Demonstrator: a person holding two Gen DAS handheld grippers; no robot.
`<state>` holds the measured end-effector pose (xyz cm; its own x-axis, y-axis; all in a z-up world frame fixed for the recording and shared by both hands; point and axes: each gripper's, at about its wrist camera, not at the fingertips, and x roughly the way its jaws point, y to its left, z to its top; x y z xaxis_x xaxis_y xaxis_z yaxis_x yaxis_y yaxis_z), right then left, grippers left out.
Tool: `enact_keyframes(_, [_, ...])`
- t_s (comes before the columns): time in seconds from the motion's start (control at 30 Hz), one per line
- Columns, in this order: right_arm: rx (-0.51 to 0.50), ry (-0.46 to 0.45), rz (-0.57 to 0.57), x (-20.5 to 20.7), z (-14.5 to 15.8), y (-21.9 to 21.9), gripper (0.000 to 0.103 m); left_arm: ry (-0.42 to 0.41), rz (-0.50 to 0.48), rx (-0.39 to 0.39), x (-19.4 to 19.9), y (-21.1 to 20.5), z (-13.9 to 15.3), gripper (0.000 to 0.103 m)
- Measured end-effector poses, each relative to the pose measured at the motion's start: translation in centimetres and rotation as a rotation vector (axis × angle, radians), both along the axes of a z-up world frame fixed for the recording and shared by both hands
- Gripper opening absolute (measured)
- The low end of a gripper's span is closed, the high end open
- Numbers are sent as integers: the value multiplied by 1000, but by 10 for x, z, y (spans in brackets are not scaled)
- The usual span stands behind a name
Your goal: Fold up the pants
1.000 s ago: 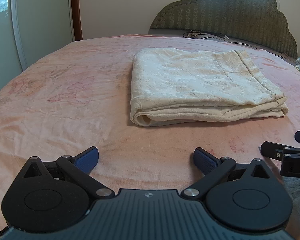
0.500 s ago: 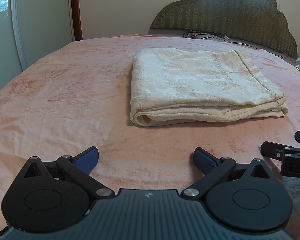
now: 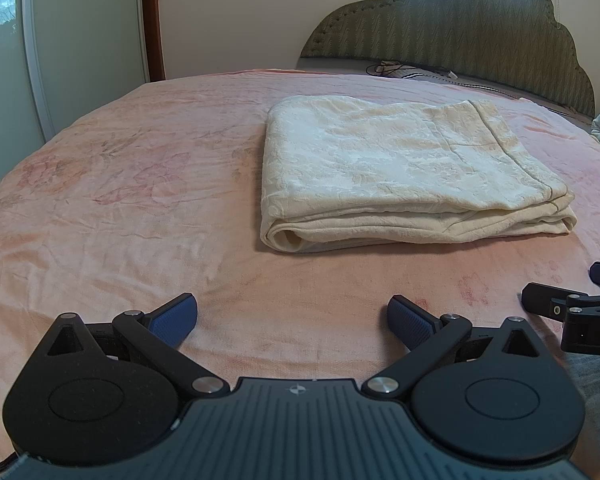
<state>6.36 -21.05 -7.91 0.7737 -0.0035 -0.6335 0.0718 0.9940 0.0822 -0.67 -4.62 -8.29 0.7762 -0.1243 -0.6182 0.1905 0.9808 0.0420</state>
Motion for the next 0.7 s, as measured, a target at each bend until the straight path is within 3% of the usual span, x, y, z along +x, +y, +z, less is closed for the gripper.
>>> enact_keyframes(0.7, [0, 0, 0, 0, 0, 0, 103, 1, 0, -1, 0, 0, 0, 103])
